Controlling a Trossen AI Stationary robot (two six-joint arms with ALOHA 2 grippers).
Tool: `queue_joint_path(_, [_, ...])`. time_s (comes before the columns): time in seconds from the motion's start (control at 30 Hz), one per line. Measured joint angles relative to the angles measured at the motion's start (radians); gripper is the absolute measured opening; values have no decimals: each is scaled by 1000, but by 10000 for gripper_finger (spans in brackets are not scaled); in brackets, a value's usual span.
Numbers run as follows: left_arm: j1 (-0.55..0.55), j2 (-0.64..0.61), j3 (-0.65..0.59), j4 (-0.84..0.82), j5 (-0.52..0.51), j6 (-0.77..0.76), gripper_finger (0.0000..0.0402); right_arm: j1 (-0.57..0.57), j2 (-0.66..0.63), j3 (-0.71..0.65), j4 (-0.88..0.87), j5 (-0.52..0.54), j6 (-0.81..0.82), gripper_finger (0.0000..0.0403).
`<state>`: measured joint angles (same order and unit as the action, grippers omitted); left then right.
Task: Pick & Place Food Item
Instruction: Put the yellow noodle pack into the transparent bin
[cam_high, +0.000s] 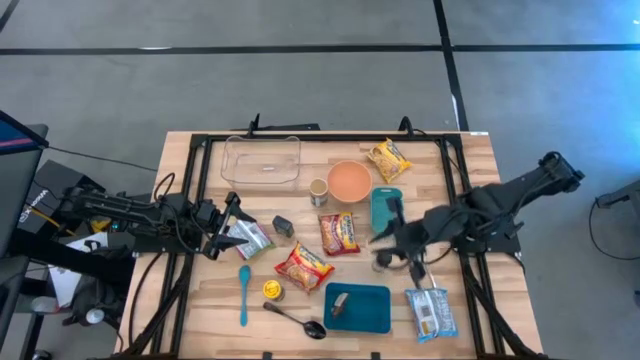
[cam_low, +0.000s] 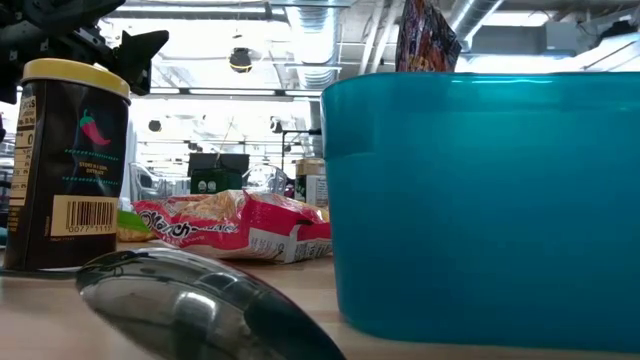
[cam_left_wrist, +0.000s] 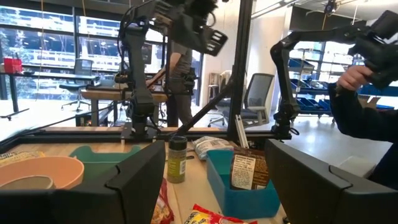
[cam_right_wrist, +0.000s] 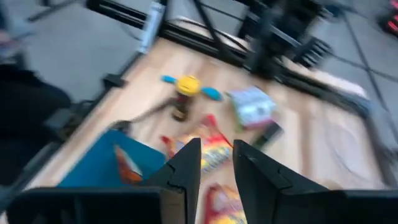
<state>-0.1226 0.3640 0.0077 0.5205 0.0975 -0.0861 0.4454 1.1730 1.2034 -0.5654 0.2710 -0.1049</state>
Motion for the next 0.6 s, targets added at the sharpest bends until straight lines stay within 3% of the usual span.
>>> queue_joint_path(0.27, [0, 0, 0, 0, 0, 0, 271, -100, -30, 0, -123, 97, 139, 87])
queue_joint_path(0.6, [0, 0, 0, 0, 0, 0, 271, -231, -27, 0, -263, 104, 327, 87])
